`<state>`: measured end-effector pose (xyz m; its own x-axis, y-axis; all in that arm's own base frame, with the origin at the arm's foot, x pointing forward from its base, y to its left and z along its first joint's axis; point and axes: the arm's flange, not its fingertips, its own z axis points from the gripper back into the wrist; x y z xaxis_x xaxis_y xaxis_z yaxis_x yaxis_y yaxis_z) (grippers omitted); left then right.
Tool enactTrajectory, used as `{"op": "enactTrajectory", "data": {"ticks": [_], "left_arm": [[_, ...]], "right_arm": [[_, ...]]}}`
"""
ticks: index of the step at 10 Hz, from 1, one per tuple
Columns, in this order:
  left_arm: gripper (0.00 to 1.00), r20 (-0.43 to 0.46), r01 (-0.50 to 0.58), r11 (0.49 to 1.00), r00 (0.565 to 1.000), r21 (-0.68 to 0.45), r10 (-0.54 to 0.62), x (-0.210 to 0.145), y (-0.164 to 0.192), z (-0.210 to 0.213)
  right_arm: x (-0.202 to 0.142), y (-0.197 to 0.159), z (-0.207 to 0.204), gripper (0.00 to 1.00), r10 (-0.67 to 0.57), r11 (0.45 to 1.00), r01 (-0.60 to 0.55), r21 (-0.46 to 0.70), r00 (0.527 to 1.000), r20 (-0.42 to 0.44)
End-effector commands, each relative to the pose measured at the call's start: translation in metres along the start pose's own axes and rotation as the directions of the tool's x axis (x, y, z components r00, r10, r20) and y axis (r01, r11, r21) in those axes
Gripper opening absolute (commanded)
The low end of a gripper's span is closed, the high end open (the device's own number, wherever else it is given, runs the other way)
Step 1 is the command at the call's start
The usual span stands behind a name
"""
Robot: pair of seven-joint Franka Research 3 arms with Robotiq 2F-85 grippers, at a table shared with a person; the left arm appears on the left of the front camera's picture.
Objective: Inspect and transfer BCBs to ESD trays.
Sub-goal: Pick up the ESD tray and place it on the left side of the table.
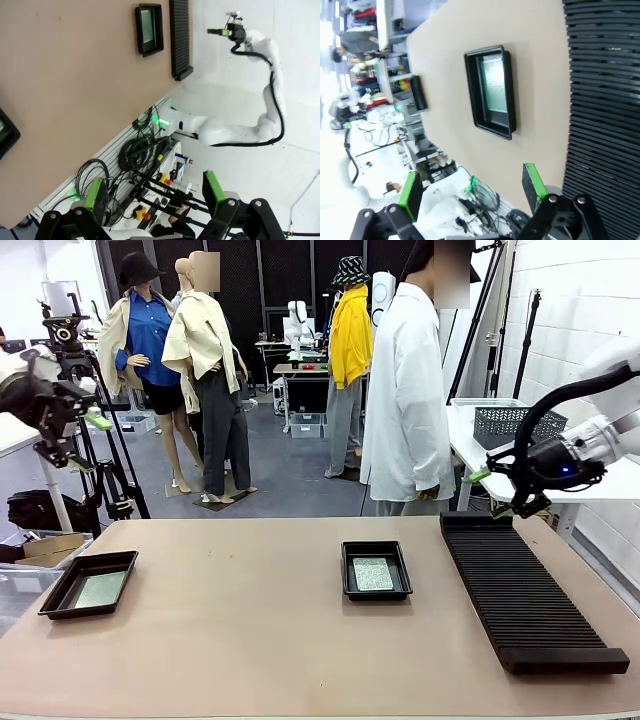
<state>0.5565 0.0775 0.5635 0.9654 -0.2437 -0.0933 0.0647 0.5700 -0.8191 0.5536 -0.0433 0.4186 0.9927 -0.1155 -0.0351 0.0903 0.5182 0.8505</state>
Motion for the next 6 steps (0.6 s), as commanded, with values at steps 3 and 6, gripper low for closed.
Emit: {"op": "enactTrajectory", "data": {"ticks": [3, 6], "left_arm": [[1.0, 0.009, -0.107, 0.964, 0.994, 0.243, 0.108, 0.022, -0.076, -0.057], [1.0, -0.025, -0.093, 0.918, 0.993, 0.385, 0.112, 0.045, -0.115, -0.119]], "right_arm": [[0.01, -0.029, 0.017, 1.0, 0.001, 0.979, 0.006, 0.206, 0.999, -0.033], [0.009, -0.045, 0.024, 1.0, 0.028, 0.956, -0.013, 0.293, 0.998, -0.048]]}}
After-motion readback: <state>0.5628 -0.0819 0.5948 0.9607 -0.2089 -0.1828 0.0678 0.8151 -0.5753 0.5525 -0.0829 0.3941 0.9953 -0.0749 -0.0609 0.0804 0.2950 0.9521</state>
